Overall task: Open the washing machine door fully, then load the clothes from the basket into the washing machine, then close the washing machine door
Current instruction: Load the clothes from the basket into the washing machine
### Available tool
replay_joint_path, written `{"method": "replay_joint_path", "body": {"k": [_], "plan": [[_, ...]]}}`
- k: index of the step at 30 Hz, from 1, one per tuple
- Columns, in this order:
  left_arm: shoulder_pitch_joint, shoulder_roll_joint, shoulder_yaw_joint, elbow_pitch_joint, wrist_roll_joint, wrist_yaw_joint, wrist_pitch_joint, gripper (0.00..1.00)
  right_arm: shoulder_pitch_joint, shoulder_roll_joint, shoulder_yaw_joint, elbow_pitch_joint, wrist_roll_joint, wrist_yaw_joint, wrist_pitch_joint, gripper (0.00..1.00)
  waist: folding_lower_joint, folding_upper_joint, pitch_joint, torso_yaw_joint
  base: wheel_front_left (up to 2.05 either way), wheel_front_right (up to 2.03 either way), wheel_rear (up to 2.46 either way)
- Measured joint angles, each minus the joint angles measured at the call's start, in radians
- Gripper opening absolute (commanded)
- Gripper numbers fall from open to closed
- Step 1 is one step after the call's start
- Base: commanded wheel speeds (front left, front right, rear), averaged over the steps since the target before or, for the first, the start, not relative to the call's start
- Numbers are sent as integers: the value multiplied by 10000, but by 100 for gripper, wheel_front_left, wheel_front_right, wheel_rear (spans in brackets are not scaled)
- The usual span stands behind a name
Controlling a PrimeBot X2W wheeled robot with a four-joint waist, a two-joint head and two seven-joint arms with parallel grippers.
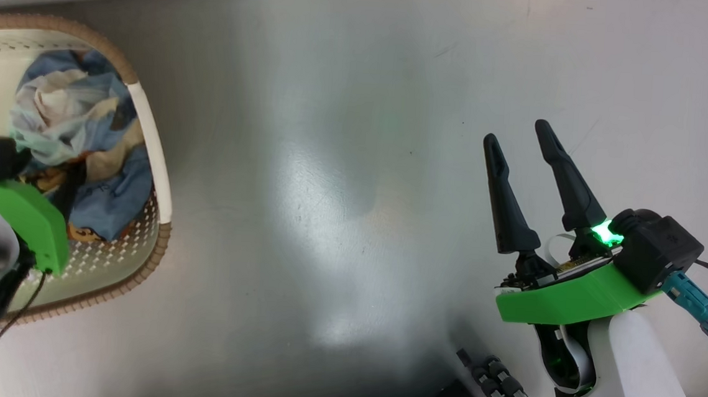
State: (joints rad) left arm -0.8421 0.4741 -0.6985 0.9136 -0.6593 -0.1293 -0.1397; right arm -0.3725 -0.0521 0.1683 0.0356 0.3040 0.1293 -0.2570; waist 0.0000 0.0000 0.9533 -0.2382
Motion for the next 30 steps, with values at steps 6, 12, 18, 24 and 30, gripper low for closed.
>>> {"method": "replay_joint_path", "body": {"k": [6,12,18,24,30], "plan": [[-189,-35,-453,253,-437,0,88,0,0,0,-10,29,-2,0,0,100,0,0,-140,-9,0,0,0],[-176,-215,-667,362,-957,0,-376,0,2,0,-182,71,-36,0,0,100,0,0,-504,68,0,0,0],[104,-349,-464,485,-1122,4,-1064,0,24,-2,-259,144,-171,0,0,100,0,0,-1082,222,0,0,0],[953,-491,807,-788,-807,412,-1085,0,82,-4,-412,336,-311,0,0,100,0,0,-1836,457,0,0,0],[2648,-608,2477,-2663,221,825,-1085,0,480,-8,-508,556,-604,0,0,100,0,0,-2661,731,0,0,0]]}}
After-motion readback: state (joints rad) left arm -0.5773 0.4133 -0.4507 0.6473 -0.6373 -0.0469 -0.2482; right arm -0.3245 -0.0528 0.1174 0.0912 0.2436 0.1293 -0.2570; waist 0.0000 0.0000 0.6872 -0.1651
